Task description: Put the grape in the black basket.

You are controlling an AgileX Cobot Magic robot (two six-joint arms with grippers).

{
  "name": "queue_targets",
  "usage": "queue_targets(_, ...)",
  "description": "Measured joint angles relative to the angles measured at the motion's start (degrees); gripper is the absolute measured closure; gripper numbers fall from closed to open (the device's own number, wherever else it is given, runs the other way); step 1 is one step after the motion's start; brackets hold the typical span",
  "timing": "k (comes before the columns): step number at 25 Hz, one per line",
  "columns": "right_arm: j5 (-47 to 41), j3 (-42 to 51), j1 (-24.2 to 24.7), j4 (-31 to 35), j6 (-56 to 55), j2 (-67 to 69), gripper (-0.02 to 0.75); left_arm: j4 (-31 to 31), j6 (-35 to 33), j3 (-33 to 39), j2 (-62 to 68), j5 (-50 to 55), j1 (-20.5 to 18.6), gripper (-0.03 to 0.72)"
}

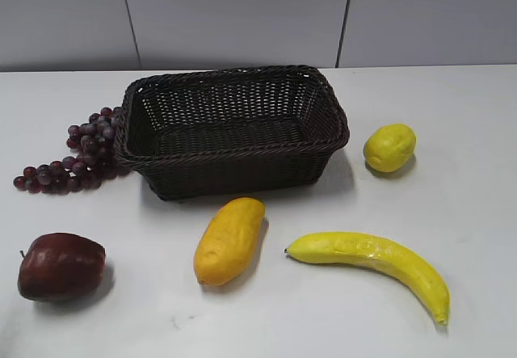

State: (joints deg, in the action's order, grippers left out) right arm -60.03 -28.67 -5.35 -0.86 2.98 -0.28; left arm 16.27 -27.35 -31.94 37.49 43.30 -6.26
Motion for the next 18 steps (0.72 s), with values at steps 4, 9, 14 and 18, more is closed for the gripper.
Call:
queue_targets(4, 0.0, 0.0, 0.0, 0.0, 0.0, 0.0, 0.238, 0.8, -4.9, -3.3, 8.9, -0.8, 0.0, 0.207)
queue_targets(9, 0.0, 0.0, 0.0, 0.0, 0.0, 0.0, 0.238, 8.6, -16.4, -8.6, 19.9, -0.9, 0.0, 0.207)
queue_targets(14, 0.0, 0.0, 0.0, 0.0, 0.0, 0.0, 0.238, 19.5, -28.4, -15.3, 32.2, 3.0, 0.0, 0.207)
queue_targets(18, 0.0, 0.0, 0.0, 0.0, 0.0, 0.0, 0.238, 21.7, -31.1, -21.0, 41.0, 5.1, 0.1, 0.207)
